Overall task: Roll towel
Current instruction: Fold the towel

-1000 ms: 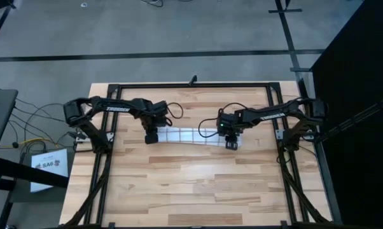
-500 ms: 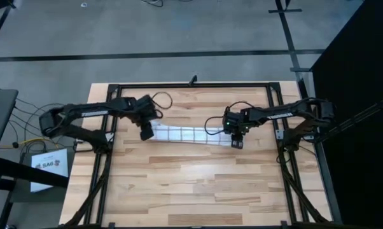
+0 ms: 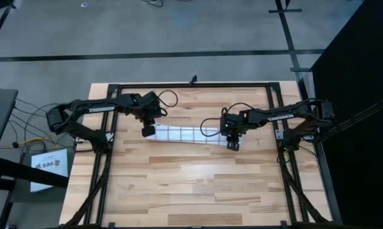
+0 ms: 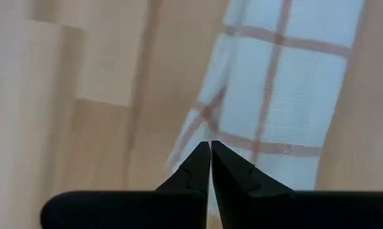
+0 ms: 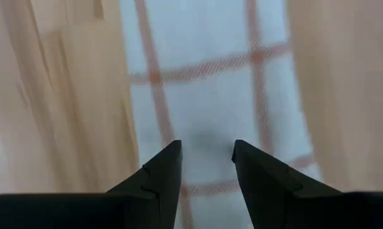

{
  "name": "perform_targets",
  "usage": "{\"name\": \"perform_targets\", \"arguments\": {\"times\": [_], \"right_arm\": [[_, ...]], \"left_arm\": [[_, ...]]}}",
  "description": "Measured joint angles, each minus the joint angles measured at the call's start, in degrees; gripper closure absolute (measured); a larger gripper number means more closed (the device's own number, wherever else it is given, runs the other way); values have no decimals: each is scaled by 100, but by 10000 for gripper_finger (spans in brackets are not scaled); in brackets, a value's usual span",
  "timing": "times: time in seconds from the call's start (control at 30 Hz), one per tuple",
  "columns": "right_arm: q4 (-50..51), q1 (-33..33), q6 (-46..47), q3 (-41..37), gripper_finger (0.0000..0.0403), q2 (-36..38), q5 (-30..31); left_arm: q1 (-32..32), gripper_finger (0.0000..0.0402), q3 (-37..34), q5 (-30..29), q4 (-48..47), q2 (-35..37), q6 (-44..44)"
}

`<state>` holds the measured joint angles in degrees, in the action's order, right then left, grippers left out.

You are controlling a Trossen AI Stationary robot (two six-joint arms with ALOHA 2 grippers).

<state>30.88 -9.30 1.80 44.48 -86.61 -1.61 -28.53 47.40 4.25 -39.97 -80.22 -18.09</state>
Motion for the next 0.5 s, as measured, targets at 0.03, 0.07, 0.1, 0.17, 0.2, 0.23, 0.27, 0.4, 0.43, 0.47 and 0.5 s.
{"name": "perform_targets", "arguments": {"times": [0.03, 0.07, 0.1, 0.17, 0.2, 0.23, 0.27, 0.4, 0.43, 0.47, 0.5], "right_arm": [[-3, 31, 43, -64, 271, 0, -2], [-7, 54, 96, -132, 271, 0, -2], [-15, 84, 143, -204, 271, 0, -2], [-57, 165, 238, -349, 271, 11, 0], [-111, 191, 274, -422, 271, 28, 1], [-138, 206, 305, -497, 271, 37, 2], [-147, 213, 317, -566, 271, 39, 10], [-264, 213, 409, -784, 271, 64, 24], [-275, 205, 420, -810, 271, 68, 24], [-272, 205, 420, -812, 271, 68, 22], [-276, 205, 416, -808, 271, 68, 22]], "left_arm": [[4, 401, 0, 79, 47, -109, -12], [3, 401, 2, 193, 72, -226, -26], [1, 401, 2, 301, 63, -339, -45], [-8, 401, 0, 362, 45, -526, -90], [-31, 401, 0, 368, 53, -586, -98], [-76, 401, 0, 395, 68, -621, -96], [-140, 401, -15, 418, 108, -631, -89], [-456, 401, -283, 428, 294, -582, 15], [-542, 401, -375, 463, 296, -540, 44], [-611, 401, -471, 507, 305, -496, 65], [-665, 401, -547, 567, 326, -465, 83]]}}
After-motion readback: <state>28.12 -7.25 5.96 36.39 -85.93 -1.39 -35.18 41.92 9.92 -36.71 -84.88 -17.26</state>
